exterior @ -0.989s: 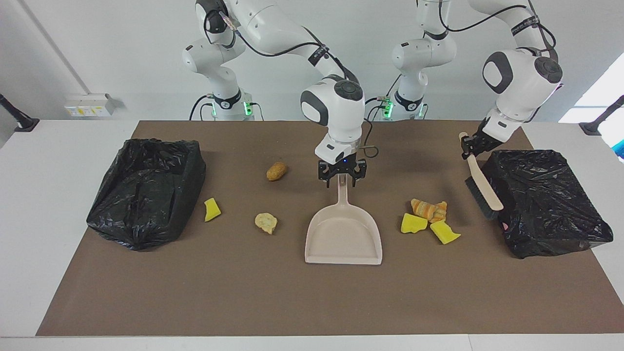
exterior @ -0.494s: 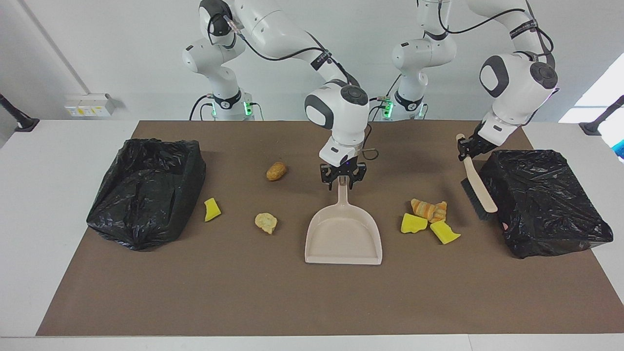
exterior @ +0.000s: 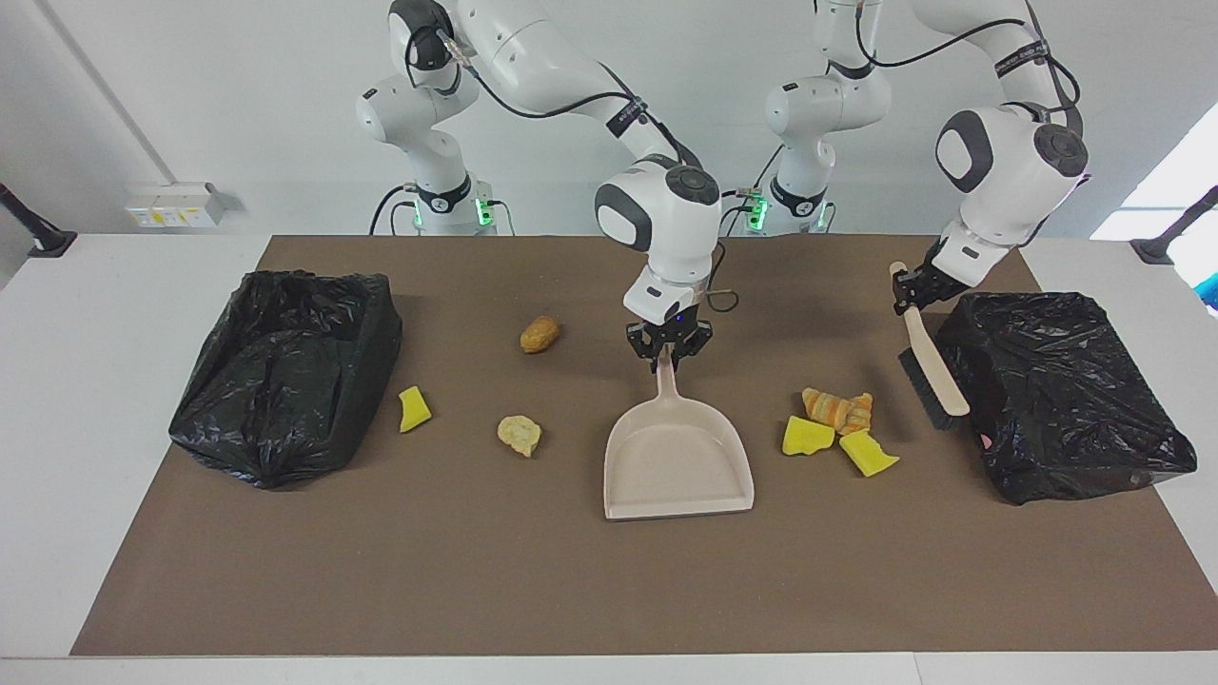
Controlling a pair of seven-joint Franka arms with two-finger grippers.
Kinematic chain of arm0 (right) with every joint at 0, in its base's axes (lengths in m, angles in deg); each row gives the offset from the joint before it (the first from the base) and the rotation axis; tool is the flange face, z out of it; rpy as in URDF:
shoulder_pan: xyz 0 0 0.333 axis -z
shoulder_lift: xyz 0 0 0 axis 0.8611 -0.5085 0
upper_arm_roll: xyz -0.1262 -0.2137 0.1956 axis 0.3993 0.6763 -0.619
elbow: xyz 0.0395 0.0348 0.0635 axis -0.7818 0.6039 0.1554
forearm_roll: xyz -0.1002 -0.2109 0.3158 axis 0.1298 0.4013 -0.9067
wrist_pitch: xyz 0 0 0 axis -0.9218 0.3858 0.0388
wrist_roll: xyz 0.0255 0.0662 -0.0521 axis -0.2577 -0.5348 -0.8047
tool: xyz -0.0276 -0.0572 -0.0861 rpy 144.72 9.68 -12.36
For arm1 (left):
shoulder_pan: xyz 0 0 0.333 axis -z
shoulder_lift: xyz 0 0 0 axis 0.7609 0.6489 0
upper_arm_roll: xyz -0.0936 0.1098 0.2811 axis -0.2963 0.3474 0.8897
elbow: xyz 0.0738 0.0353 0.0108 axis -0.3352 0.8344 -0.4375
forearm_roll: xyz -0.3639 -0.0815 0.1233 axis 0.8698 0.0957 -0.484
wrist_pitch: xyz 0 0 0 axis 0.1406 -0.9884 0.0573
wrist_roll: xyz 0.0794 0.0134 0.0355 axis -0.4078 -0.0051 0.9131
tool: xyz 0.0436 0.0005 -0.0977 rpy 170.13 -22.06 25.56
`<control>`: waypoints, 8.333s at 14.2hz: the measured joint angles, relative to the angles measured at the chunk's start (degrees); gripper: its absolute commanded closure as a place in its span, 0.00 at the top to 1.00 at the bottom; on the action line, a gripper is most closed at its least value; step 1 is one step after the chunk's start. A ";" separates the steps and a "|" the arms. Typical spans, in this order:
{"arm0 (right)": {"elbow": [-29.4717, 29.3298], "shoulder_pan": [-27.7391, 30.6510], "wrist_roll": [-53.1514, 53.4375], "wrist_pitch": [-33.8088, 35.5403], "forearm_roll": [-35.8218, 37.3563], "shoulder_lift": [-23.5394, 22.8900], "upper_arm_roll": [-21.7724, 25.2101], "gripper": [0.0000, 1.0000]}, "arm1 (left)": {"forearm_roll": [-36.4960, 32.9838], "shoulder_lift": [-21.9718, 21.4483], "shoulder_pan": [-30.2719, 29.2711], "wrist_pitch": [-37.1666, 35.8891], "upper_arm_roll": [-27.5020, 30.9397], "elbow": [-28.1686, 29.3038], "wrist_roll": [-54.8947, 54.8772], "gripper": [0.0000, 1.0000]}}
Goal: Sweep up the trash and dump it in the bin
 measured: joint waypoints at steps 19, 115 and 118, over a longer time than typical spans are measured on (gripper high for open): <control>6.49 13.55 -68.32 15.96 -7.10 13.14 0.30 0.00 | 0.04 5.58 12.33 6.23 -0.86 1.58 19.15 0.00; 8.35 55.42 -138.82 22.49 0.14 24.80 1.78 0.00 | 6.86 0.21 52.68 13.71 -2.49 11.29 48.33 0.00; 8.32 60.20 -141.29 18.90 5.13 24.89 1.91 0.00 | 6.86 0.43 52.68 13.87 -2.47 11.29 48.71 0.09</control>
